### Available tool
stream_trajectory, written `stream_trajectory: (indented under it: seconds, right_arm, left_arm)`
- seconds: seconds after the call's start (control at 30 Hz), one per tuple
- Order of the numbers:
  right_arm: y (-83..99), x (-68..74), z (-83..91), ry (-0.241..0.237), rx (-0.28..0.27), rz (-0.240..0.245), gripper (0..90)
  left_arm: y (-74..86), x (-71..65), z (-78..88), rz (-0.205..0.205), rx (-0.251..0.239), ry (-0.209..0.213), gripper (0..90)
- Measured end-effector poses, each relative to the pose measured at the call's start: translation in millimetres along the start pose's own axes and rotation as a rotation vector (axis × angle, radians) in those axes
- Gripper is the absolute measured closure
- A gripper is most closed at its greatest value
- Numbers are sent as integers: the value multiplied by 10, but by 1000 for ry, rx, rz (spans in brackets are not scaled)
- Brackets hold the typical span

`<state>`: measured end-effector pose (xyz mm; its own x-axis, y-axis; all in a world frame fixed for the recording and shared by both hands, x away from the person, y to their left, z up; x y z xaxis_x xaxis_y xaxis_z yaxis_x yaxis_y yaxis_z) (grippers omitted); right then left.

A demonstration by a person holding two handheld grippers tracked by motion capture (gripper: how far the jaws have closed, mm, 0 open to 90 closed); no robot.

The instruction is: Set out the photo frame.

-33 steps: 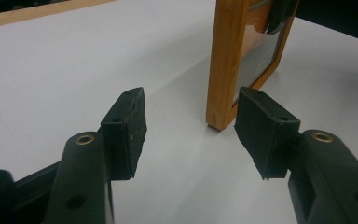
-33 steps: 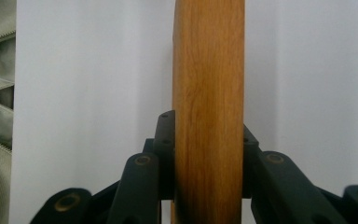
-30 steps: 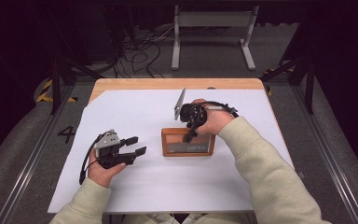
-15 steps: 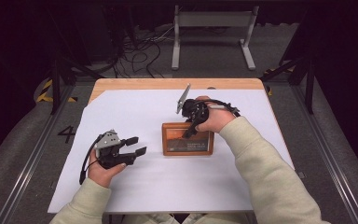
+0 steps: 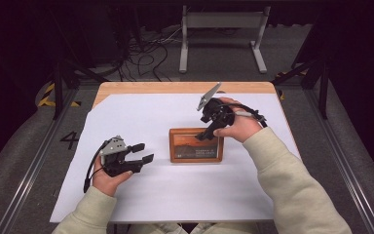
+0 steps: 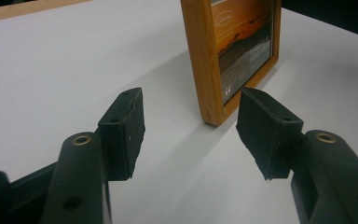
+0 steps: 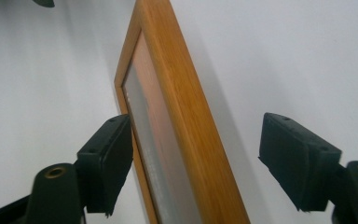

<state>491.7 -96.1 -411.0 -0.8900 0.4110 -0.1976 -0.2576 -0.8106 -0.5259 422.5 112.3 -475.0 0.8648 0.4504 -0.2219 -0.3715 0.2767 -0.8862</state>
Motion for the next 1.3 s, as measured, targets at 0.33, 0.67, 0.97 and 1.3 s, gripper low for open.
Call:
stream_trajectory:
  seconds: [0.33,0.67,0.97,1.3]
  right_arm:
    - [244,-105,418,100,-143,-173,90]
    - [604,-129,674,161,-218,-286,53]
    - [888,-149,814,226,-288,-340,54]
    - [1161,-23,672,238,-338,-391,57]
  left_arm:
    - [-16,-61,23,-3,-20,-7,359]
    - [29,-67,82,3,-6,-11,311]
    - [53,-37,113,0,0,-33,314]
    - [76,28,131,4,-10,-53,310]
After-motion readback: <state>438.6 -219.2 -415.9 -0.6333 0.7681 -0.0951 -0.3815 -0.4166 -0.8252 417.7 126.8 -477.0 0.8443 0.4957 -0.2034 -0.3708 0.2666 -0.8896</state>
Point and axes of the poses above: each handheld gripper's, and its own axes: z roughly backward along the jaws, y roughly out of its underside, x roughly to its left, the point moved 10 cm from there along -z, roughly forward along the jaws, and after that the axes turned 11 degrees about y, right-handed, at the moved point
